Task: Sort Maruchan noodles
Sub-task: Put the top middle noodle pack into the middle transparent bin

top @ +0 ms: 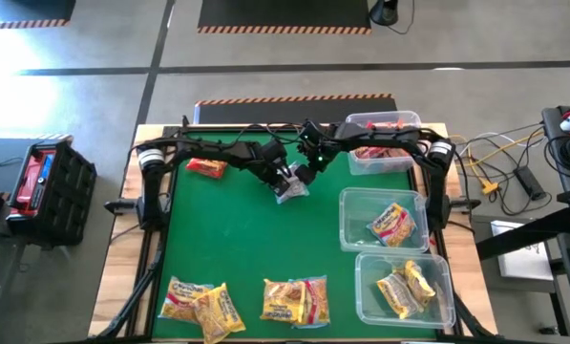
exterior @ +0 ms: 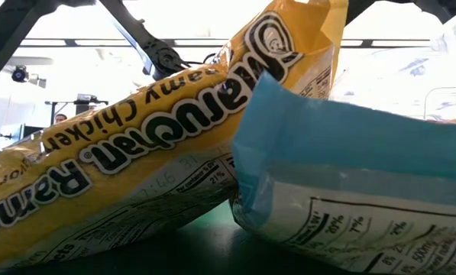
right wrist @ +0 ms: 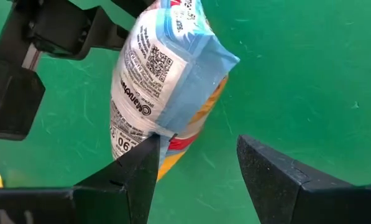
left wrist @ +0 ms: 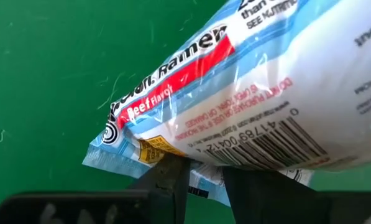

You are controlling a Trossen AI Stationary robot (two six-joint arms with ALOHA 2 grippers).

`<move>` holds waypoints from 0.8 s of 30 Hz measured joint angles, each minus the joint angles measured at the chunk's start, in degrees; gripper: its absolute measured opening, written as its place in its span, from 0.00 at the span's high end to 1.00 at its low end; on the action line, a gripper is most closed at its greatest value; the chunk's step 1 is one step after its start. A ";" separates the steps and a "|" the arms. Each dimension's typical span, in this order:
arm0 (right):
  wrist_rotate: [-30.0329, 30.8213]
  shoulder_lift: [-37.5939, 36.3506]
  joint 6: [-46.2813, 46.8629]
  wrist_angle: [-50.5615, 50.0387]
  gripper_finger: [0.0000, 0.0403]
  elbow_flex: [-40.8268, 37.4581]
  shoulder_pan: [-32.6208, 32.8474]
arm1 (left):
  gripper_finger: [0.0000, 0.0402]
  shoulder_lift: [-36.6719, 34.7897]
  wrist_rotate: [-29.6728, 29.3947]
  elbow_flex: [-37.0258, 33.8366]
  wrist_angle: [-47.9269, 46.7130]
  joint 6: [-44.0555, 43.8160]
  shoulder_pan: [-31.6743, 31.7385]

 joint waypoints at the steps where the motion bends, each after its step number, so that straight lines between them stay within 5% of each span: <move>1: -0.41 0.00 -0.02 0.05 0.49 0.00 -0.02 | 0.81 0.00 -0.01 -0.19 0.16 -0.15 0.00; 24: -5.04 0.87 4.06 6.70 0.49 -0.47 0.48 | 0.82 -0.33 -0.03 -2.78 2.41 -2.91 0.01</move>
